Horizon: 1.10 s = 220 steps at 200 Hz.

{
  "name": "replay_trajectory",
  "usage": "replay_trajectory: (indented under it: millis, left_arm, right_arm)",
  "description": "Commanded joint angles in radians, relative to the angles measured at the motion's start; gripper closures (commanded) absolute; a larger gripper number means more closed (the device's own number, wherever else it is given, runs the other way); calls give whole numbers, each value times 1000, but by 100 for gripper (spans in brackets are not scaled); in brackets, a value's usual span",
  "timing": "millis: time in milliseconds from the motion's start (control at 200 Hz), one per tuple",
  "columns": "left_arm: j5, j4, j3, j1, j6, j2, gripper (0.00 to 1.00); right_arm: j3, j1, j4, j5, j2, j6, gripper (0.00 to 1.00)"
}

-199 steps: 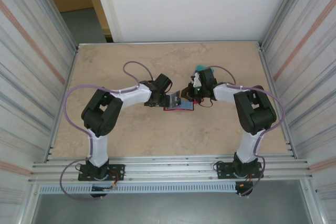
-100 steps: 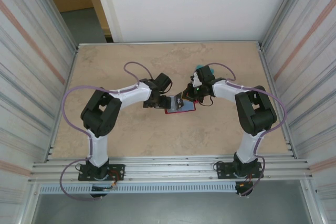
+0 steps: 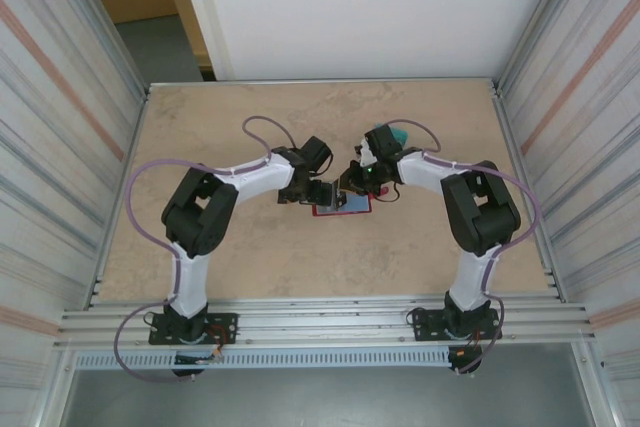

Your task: Take the credit cards out of the card holder

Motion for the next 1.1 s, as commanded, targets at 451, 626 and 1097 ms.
replay_trajectory:
  millis: [451, 626, 1097]
  left_arm:
    - [-6, -8, -61, 53, -2, 19, 12]
    - [-28, -10, -74, 70, 20, -9, 12]
    - [-58, -30, -93, 95, 36, -35, 12]
  right_arm:
    - [211, -25, -381, 246, -81, -299, 100]
    - [352, -63, -538, 350, -62, -542, 100]
    - [560, -140, -630, 324, 46, -1114, 100]
